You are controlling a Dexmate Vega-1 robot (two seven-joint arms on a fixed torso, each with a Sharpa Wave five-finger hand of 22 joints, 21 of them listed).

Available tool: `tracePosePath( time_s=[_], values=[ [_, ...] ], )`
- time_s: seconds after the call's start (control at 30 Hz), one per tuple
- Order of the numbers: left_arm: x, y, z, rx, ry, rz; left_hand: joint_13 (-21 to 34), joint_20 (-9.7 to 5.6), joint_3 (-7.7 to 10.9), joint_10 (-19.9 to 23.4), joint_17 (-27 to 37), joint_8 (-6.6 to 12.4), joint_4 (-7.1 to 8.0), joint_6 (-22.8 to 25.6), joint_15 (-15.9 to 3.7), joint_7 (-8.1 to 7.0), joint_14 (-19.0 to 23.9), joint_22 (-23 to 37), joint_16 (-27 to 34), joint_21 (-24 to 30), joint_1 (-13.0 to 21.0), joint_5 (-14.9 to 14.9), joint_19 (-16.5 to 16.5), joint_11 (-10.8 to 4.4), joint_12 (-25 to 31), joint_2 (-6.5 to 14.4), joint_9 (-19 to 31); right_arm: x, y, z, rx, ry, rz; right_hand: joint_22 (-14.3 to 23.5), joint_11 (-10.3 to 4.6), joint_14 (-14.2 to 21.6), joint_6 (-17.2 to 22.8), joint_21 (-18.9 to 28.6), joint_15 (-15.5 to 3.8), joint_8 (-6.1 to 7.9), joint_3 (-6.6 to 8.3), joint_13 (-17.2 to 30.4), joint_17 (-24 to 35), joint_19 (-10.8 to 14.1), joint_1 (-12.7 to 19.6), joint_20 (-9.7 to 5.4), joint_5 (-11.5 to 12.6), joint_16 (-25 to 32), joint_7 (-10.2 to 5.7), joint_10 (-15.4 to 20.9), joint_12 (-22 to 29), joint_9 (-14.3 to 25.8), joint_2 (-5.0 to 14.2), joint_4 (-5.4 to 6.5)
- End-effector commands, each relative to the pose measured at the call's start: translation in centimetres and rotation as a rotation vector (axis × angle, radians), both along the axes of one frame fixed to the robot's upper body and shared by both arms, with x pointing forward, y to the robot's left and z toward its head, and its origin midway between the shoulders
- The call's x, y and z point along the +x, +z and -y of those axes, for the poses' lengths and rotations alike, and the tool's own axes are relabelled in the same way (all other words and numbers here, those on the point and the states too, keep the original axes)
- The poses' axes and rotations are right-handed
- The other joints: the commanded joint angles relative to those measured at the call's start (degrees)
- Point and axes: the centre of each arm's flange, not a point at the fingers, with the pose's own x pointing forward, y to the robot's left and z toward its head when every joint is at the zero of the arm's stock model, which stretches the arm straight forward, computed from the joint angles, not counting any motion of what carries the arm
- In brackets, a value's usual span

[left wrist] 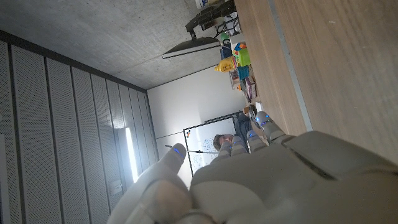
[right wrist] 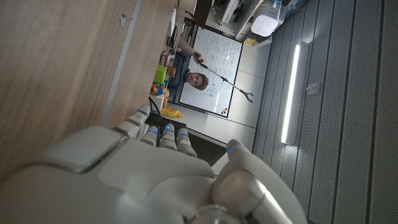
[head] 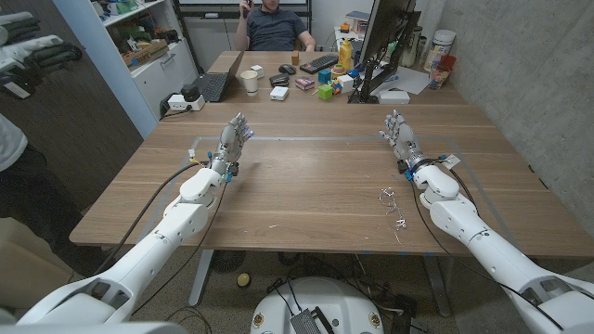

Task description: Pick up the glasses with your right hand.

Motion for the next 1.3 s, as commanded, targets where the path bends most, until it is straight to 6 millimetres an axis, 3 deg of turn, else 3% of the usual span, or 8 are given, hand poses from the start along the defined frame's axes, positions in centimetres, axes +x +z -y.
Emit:
tracePosePath(
  time_s=[0.03,0.27,0.63,0.8,0.93,1.3],
  values=[
    [0.1,-0.1,-0.1,0.001,-0.003,-0.007,0.16,-0.04,0.36,-10.42,0.30,0.37,0.08,-5.76,0.13,0.00,-12.72,0.30,0.23,0.22,0.07,0.40,-9.94,0.05,0.19,7.25,0.08,0.1,-0.2,-0.1,-0.002,-0.001,-0.010,0.15,0.38,-0.39,0.06,0.26,-0.11,0.34,0.39,0.15,0.07,0.54,0.06,-0.06,0.34,0.35,0.62,-0.15,0.23,0.14,2.35,-0.04],
    [0.1,-0.1,-0.2,0.000,-0.001,-0.008,0.16,0.00,0.34,-10.42,0.31,0.40,0.08,-5.73,0.18,0.01,-12.71,0.30,0.24,0.15,0.07,0.41,-9.94,-0.05,0.20,7.26,0.08,0.0,-0.1,-0.1,-0.008,-0.009,-0.008,0.14,0.45,-0.31,-0.07,0.29,0.04,0.31,0.52,0.15,-0.01,0.60,0.37,0.09,0.35,0.34,0.72,-0.16,0.23,0.14,2.36,-0.27],
    [0.3,-0.1,-0.2,0.000,-0.004,-0.009,0.16,-0.03,0.30,-10.45,0.31,0.42,0.09,-5.75,0.17,-0.04,-12.73,0.30,0.23,0.01,0.07,0.41,-9.95,-0.01,0.20,7.27,0.08,-0.7,0.6,0.1,-0.034,-0.041,0.016,0.09,1.06,0.12,-0.37,0.37,0.89,0.29,1.09,0.13,-0.30,0.97,2.09,0.54,0.35,0.33,1.05,-0.07,0.26,0.11,2.03,-1.64],
    [0.4,0.0,-0.2,0.001,-0.007,-0.009,0.17,0.00,0.28,-10.38,0.31,0.46,0.09,-5.68,0.16,-0.01,-12.69,0.30,0.24,-0.04,0.07,0.42,-9.90,0.05,0.23,7.27,0.08,-1.6,1.1,0.3,-0.066,-0.076,0.029,0.08,1.91,0.91,-0.54,0.60,2.24,0.33,1.21,0.14,-0.42,1.82,3.47,1.50,0.28,0.48,1.16,0.15,0.31,0.11,1.07,-2.90],
    [0.5,0.0,-0.1,0.004,-0.010,-0.008,0.17,0.00,0.26,-10.36,0.31,0.47,0.08,-5.65,0.16,0.03,-12.69,0.31,0.24,-0.10,0.07,0.42,-9.88,0.05,0.24,7.27,0.08,-2.4,1.5,0.5,-0.095,-0.102,0.045,0.10,2.09,1.52,-0.16,0.70,3.02,0.51,1.32,0.16,-0.44,2.29,4.27,2.22,0.25,0.60,0.39,0.37,0.38,0.13,0.71,-3.58],
    [0.7,0.0,0.0,0.007,-0.014,-0.010,0.17,0.06,0.23,-10.27,0.31,0.48,0.07,-5.64,0.16,0.04,-12.70,0.31,0.23,-0.24,0.08,0.43,-9.83,0.07,0.28,7.27,0.07,-5.4,3.3,1.0,-0.168,-0.179,0.127,0.13,1.64,2.93,0.75,1.00,3.11,0.82,1.54,0.18,-0.44,3.61,5.56,2.71,0.17,0.86,0.68,1.76,0.81,0.16,0.33,-4.64]
  ],
)
